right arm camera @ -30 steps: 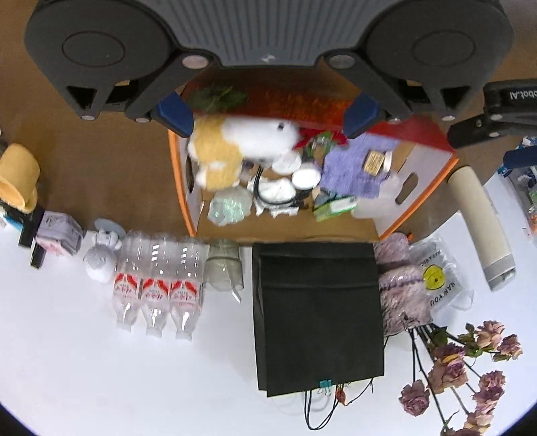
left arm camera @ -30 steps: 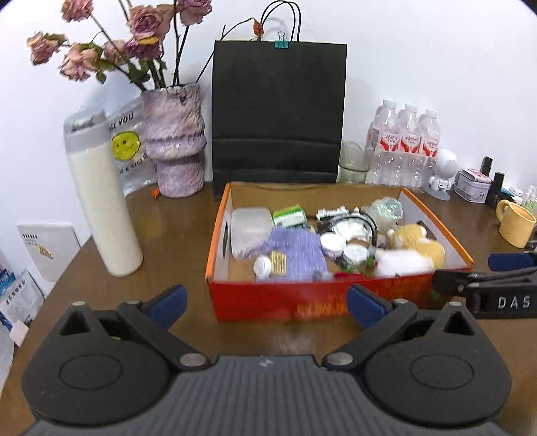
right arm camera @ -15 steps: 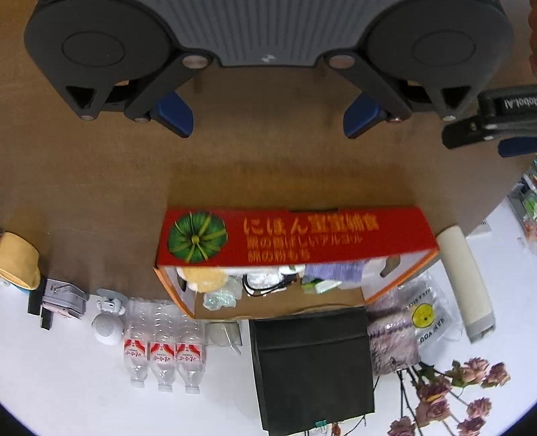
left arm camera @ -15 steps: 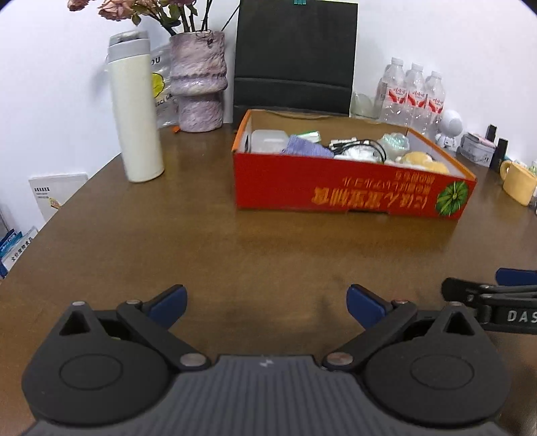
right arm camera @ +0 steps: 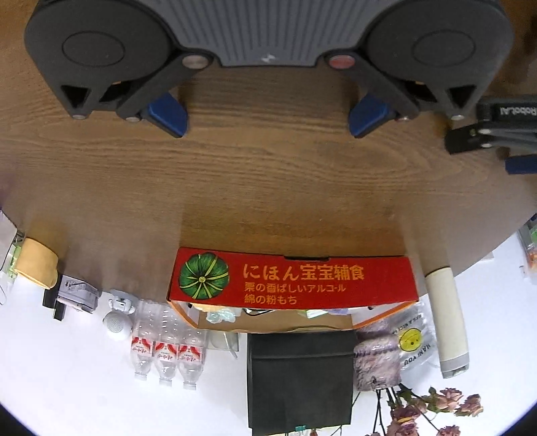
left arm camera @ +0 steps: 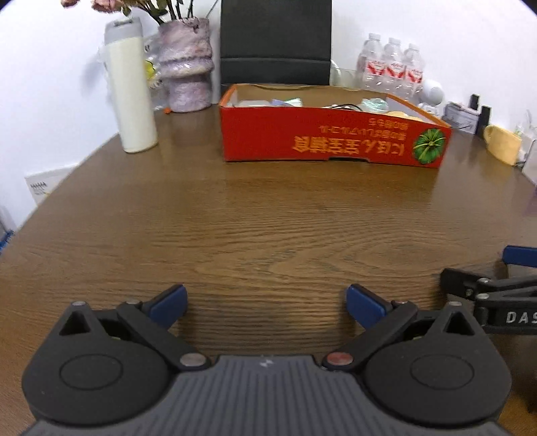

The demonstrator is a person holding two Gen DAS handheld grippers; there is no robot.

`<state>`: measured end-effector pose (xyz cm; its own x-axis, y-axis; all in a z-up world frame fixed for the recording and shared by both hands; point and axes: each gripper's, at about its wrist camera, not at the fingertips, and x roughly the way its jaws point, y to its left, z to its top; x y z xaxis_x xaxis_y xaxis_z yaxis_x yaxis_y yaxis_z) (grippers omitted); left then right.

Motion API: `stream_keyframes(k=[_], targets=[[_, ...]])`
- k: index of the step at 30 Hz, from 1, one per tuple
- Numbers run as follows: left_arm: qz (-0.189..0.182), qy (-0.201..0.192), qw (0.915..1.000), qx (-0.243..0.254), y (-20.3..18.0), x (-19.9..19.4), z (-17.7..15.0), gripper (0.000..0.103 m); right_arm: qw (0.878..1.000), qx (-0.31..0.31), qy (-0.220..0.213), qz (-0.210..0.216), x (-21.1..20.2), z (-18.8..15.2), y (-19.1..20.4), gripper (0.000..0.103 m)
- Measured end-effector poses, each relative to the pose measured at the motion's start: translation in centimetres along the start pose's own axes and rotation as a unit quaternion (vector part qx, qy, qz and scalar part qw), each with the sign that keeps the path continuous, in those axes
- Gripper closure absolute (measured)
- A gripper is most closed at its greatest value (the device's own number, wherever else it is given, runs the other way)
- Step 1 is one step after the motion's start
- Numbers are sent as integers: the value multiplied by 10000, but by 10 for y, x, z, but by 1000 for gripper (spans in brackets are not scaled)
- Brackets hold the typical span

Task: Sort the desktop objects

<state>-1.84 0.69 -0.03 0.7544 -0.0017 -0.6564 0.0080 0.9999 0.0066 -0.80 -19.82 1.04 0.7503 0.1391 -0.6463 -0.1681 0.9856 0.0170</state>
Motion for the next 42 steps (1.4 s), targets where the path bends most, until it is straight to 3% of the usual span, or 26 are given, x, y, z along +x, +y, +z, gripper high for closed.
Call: stream_keyframes(k=[6, 42], targets=[[179, -122, 9997, -76, -7, 2, -1, 0, 9999, 78, -28, -107, 1, 0, 1, 0], [23, -103, 9999, 2, -10, 9, 4, 0, 9999, 82, -21, -88, 6, 4, 0, 0]])
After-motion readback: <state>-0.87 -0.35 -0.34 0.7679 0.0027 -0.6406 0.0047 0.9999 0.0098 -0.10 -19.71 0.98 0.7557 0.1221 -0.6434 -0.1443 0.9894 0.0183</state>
